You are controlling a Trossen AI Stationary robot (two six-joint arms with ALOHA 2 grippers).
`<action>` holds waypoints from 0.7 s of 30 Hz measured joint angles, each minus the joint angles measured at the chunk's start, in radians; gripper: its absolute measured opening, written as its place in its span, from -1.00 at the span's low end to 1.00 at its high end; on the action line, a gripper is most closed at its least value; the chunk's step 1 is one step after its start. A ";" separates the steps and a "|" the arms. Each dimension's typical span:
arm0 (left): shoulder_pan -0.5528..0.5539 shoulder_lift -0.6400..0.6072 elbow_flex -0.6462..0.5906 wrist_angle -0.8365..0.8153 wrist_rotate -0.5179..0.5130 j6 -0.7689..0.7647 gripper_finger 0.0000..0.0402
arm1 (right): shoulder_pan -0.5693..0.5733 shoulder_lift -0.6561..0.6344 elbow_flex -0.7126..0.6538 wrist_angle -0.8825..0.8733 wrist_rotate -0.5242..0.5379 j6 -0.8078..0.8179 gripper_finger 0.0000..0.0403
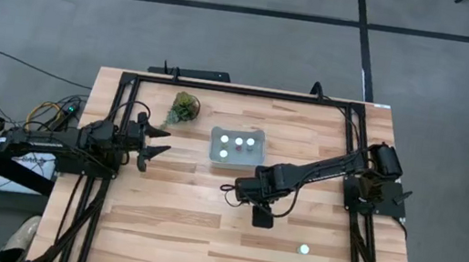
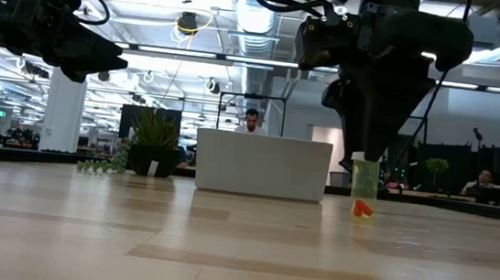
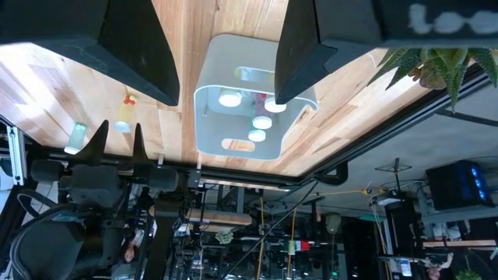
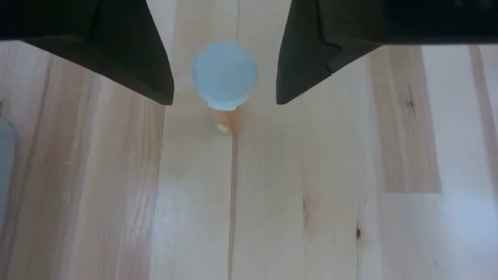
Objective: Pick and place pill bottles into a basket
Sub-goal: Put the yellow pill bottle into the gray bin
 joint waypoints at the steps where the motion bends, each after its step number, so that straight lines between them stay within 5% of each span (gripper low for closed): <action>1: 0.000 0.000 0.000 0.000 0.000 0.000 0.00 | 0.000 -0.001 -0.009 0.019 -0.001 0.000 0.06; 21: 0.000 0.000 0.000 0.000 0.000 0.000 0.00 | -0.006 -0.001 -0.072 0.069 -0.006 0.001 -0.50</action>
